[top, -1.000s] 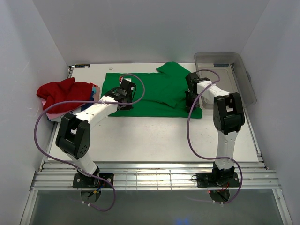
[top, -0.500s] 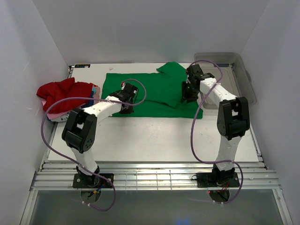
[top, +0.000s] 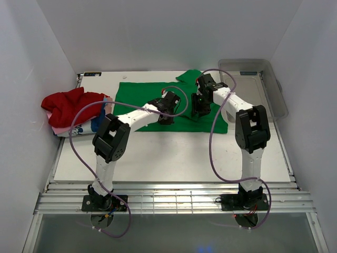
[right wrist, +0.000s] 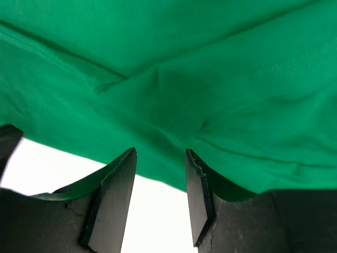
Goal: Fold and stack the t-shirts
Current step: Fold the tshirt
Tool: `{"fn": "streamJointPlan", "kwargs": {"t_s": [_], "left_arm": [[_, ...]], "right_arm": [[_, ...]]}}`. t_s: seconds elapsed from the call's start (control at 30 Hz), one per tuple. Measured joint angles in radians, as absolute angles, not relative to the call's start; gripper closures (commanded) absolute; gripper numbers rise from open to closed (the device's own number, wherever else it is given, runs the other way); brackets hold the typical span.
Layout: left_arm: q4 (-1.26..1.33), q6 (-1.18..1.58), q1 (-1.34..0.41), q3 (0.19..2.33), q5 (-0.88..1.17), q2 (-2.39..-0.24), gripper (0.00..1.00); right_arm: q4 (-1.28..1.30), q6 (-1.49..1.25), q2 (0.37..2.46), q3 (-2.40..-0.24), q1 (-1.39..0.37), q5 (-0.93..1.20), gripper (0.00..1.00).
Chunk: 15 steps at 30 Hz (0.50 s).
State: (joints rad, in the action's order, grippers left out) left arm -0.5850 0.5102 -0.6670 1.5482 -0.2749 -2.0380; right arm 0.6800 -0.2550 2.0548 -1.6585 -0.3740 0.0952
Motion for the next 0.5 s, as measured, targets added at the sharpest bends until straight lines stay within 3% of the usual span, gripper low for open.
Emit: {"fn": "streamJointPlan", "kwargs": {"t_s": [0.5], "left_arm": [[-0.603,0.558,-0.686,1.525,-0.25,-2.086,1.0]], "right_arm": [[0.707,-0.258,2.103,-1.679,-0.389,0.047,0.55]]}}
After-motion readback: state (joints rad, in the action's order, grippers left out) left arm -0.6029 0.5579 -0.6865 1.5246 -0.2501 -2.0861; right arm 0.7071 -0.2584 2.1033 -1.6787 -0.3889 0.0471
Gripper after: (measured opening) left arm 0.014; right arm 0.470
